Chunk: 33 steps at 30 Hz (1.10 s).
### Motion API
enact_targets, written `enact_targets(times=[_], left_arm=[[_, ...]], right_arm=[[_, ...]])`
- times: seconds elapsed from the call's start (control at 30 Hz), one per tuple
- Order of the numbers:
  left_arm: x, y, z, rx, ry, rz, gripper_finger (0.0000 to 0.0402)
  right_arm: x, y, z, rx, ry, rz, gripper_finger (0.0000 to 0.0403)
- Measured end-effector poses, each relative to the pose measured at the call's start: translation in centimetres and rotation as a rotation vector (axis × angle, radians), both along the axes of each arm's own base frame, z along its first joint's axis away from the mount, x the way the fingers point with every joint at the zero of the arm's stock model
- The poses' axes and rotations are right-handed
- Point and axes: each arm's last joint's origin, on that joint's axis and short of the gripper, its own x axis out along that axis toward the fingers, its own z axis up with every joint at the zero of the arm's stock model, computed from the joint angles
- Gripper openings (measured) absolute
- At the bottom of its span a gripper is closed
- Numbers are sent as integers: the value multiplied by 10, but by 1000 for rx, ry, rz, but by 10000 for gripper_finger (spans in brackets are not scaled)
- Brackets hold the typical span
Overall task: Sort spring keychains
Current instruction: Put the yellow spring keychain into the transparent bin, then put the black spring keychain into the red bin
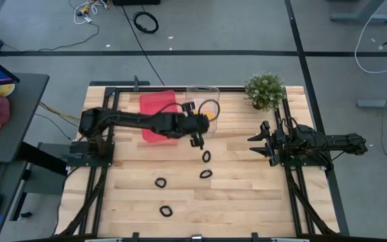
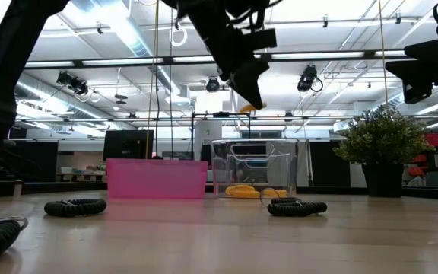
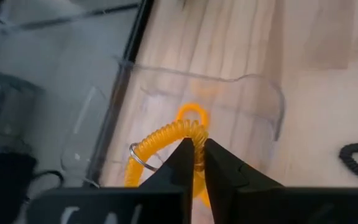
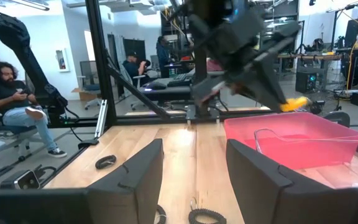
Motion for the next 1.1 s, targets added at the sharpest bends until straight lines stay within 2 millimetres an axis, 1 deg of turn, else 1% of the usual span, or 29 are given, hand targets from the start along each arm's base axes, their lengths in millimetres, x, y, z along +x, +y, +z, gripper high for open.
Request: enact_targets(times=[0.1,0.27,0.37,0.47,0.57,0.7,0.9,1.0,1.1], left_arm=[[-2,15,-2,-55,0,23,57],[-9,30,-6,-110,43,76,138],[-11,33,-7,-148,54,90,183],[-13,31,-9,-165,68,100,212],[-17,22,-10,-174,117,86,225],[-24,4,-9,-223,178,52,224],[-40,-32,-3,-358,244,21,210],[-48,-50,-3,-362,321,-14,203],[-53,-68,-4,-368,337,-29,197]], right_arm=[[0,0,0,0,0,0,180],[0,0,0,0,0,0,180],[0,0,0,0,0,0,180],[0,0,0,0,0,0,180],[0,0,0,0,0,0,180],[0,0,0,0,0,0,180],[0,0,0,0,1,0,180],[0,0,0,0,2,0,180],[0,0,0,0,2,0,180]])
